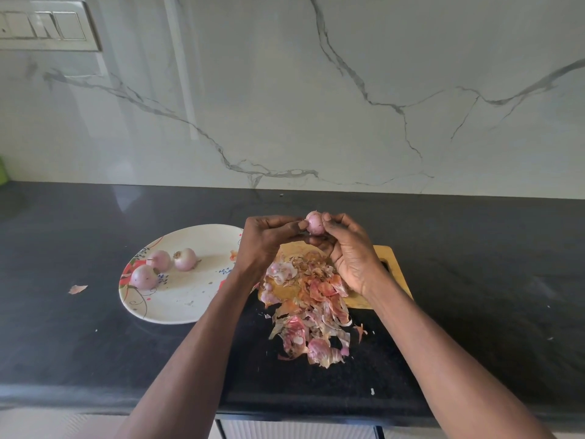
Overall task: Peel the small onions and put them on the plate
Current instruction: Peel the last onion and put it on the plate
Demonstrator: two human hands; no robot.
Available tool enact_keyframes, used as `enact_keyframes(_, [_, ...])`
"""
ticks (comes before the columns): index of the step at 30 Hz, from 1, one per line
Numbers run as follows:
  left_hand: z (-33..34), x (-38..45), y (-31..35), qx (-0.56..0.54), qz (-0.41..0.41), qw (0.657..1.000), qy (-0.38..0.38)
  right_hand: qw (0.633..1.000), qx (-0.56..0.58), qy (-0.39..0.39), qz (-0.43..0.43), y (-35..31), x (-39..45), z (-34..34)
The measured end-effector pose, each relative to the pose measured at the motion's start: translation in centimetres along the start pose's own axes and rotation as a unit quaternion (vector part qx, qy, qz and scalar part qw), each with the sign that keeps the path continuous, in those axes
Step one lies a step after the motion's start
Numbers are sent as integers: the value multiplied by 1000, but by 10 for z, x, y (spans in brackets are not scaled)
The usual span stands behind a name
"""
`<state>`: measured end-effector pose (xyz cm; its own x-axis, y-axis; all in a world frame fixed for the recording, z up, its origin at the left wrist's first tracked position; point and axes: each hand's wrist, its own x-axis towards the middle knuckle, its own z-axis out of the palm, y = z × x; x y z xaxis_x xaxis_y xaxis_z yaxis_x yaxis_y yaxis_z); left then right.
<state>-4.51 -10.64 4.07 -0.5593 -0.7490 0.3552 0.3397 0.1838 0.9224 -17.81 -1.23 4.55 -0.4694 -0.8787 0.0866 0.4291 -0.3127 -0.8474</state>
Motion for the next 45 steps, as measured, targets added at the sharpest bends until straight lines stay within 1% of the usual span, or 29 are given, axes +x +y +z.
enact_keyframes(3, [-2,1,-3,29,21,999,6,1000,-9,3,0,1,0,0])
enact_keyframes(5, [-4,2,-7,81,39,996,10,1000,-21,8,-3,2,1,0])
enact_keyframes(9, [-7,1,-11,212,92,973,11,1000,-27,9,-2,3,1,0])
enact_keyframes(12, [-6,0,-8,271,128,954,15,1000,-24,10,-5,3,0,0])
enact_keyframes(16, [-3,0,-12,309,166,936,16,999,-34,22,-12,5,2,-1])
enact_keyframes(21, [-1,-1,-11,349,181,919,17,997,-72,35,-20,8,4,-2])
enact_keyframes(25, [1,-3,-11,371,203,906,19,996,-82,43,-17,10,5,-2])
enact_keyframes(28, [0,-3,-11,380,208,901,28,996,-82,34,-7,9,3,0])
enact_keyframes(33, [0,-4,-10,372,208,904,32,997,-78,31,1,7,2,1])
enact_keyframes(38, [-2,-2,-8,375,186,905,67,996,-83,19,2,5,1,0])
enact_keyframes(42, [-2,-2,-5,383,169,904,85,999,-38,6,23,3,2,-1])
enact_keyframes(45, [-2,-2,-6,394,134,903,104,999,-9,-12,38,3,2,-2])
